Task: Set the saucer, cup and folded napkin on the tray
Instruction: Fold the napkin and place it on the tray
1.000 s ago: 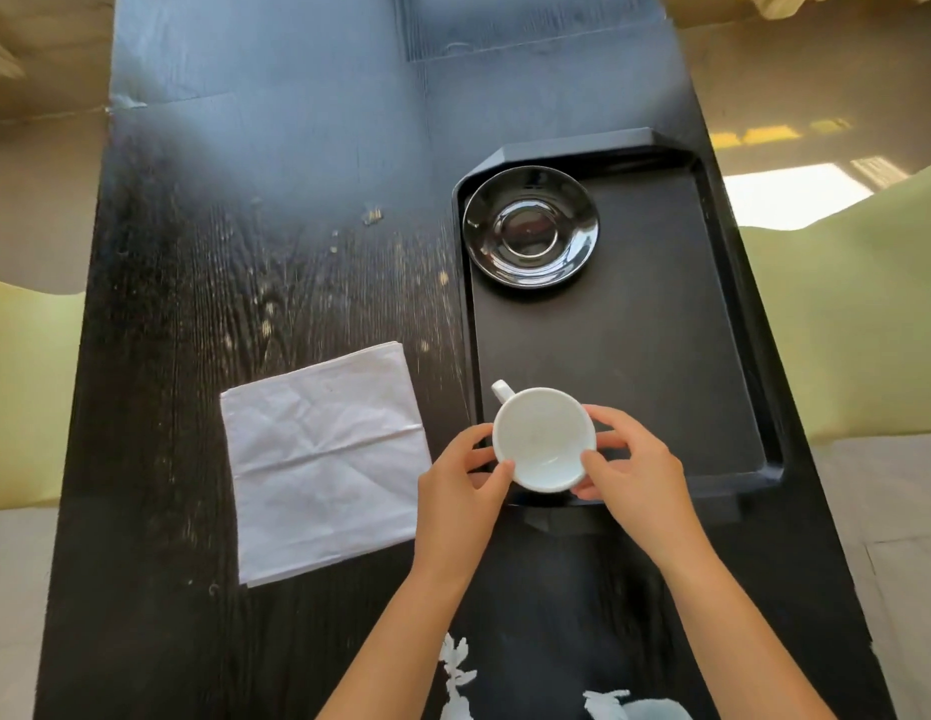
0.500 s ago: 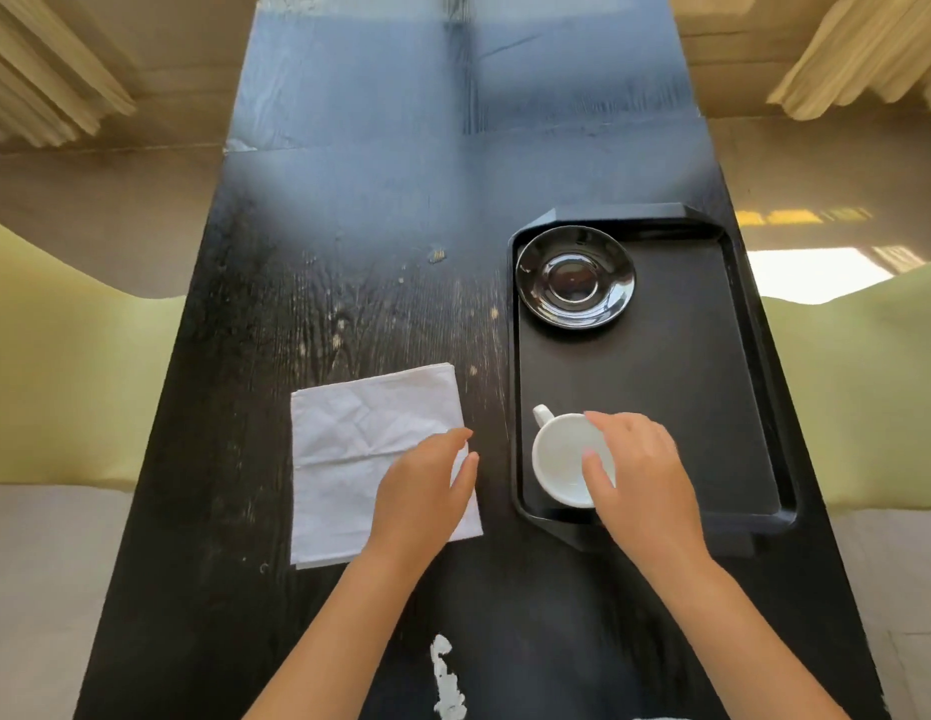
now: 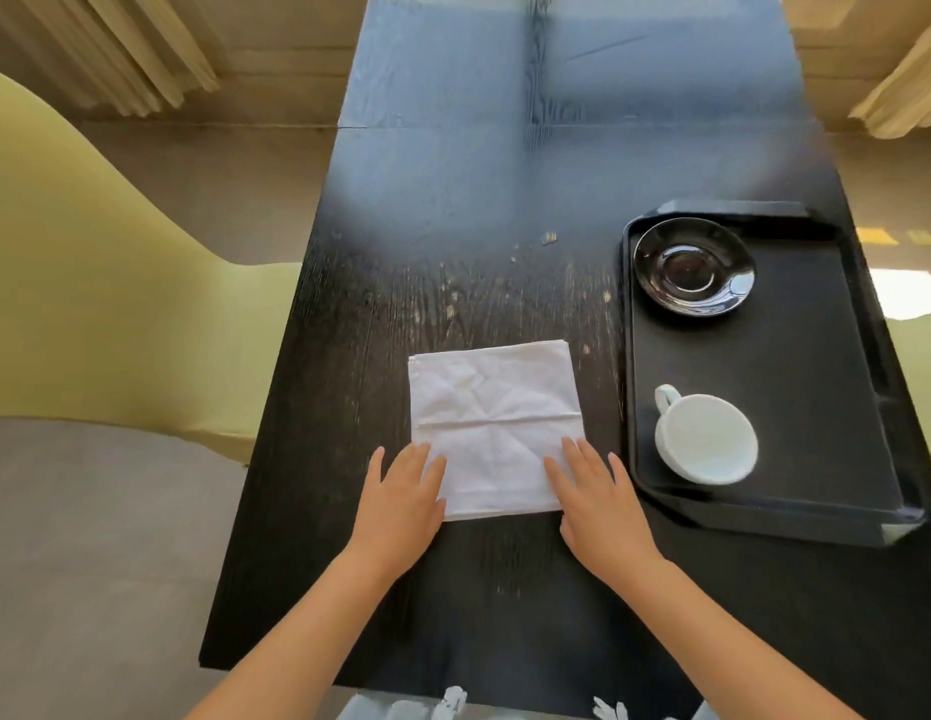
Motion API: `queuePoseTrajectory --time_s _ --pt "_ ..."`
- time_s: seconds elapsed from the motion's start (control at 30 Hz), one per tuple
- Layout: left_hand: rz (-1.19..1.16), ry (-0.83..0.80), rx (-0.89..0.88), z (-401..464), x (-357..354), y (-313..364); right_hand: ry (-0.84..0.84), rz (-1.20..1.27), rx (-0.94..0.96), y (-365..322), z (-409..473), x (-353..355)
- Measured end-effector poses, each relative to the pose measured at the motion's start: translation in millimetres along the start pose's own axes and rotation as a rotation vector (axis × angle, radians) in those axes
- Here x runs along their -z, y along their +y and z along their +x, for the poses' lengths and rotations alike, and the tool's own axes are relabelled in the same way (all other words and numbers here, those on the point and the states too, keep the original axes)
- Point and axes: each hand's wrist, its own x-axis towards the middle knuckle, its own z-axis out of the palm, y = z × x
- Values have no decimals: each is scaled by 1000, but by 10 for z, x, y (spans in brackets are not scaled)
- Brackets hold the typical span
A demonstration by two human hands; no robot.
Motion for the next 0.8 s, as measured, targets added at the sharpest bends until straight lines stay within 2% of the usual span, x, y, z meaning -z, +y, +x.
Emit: queuePoseTrajectory --time_s 0.1,0.23,0.5,0.8 --pt "-19 -70 -75 -90 -157 -13 -25 -8 4 -25 -51 -113" --pt "-16 -68 -122 -104 -211 -86 35 -29 30 -30 -43 -134" --pt "-56 78 -311 -96 -311 -164 167 -43 212 166 -69 -154" --pt "-189 111 -342 -82 -256 -237 214 48 248 246 -90 -114"
